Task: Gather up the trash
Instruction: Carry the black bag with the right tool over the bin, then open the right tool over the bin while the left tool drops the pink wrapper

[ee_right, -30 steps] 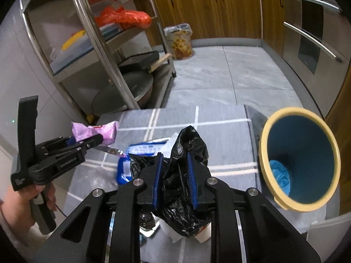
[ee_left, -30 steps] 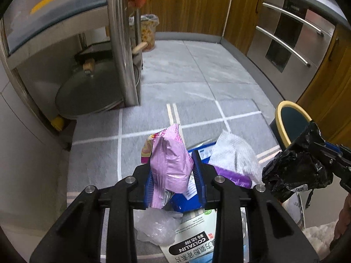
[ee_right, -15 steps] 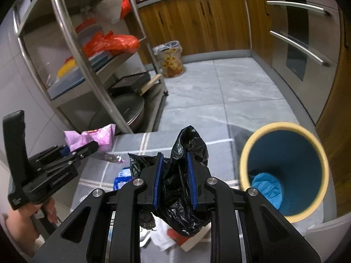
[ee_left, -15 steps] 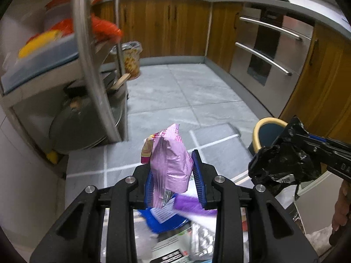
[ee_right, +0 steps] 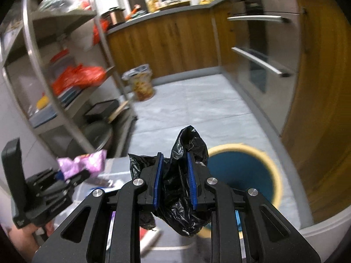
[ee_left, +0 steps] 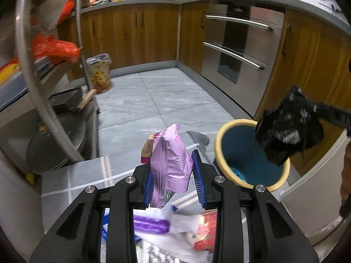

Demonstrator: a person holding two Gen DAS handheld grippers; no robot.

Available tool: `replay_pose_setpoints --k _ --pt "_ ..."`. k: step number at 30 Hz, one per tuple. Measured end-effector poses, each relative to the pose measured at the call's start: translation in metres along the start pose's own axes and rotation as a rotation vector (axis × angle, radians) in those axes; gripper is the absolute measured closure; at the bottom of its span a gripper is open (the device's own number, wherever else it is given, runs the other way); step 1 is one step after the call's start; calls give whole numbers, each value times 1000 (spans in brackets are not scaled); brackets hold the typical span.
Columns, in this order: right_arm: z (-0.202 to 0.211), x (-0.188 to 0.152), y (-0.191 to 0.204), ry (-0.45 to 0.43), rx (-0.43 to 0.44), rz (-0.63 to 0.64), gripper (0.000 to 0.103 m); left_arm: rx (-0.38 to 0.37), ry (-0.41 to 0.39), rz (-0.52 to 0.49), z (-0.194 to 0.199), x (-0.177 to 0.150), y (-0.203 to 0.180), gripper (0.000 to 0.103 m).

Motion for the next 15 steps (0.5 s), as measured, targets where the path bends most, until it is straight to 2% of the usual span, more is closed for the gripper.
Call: replay_pose_setpoints --k 7,15 --pt "-17 -2 -76 31 -78 -114 80 -73 30 -48 -30 0 -53 72" --pt "-51 -25 -117 107 -154 -142 80 -171 110 -113 -76 -25 -123 72"
Point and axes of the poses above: each gripper's, at about its wrist camera, not at the fingertips, and z roughly against the way its jaws point, y to its left, x to its top, the point moved 10 cm from there along -z, roughly the way its jaws point, and after that the axes turned 2 degrees about -x, right-handed, at the moved point
